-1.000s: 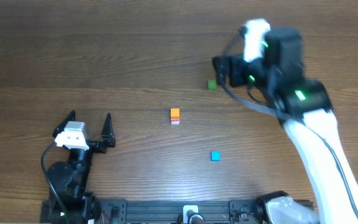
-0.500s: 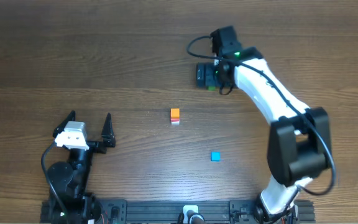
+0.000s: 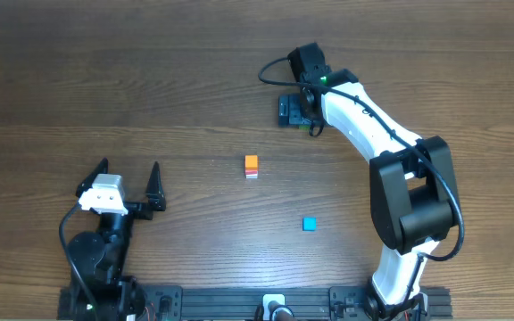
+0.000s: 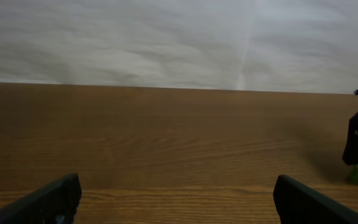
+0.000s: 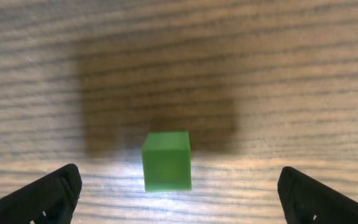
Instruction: Stack Cubes
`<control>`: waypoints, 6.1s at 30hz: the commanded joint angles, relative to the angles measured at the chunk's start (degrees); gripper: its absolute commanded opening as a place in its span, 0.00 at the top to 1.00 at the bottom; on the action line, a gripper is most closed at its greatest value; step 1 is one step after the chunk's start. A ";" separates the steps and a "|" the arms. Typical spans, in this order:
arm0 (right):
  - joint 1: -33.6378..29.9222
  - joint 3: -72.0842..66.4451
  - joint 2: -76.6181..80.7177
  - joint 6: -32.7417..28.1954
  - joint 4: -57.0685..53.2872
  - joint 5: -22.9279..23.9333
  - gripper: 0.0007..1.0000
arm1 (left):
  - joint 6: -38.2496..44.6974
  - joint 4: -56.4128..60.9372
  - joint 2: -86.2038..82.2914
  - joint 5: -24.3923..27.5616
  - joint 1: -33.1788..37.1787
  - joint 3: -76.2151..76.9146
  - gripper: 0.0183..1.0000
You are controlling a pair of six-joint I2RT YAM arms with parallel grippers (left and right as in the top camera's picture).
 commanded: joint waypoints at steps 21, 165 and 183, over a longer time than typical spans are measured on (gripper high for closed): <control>-0.04 5.55 6.38 -5.60 -2.95 -1.01 0.02 | 0.81 -0.17 -0.24 0.76 0.28 -0.22 0.00; 23.47 11.06 -1.09 20.11 -22.43 -0.55 0.32 | 0.83 -0.17 -0.24 0.76 0.28 -0.22 0.00; 23.74 11.85 -9.05 16.83 -26.34 -0.46 0.01 | 0.81 -0.17 -0.24 0.76 0.28 -0.22 0.00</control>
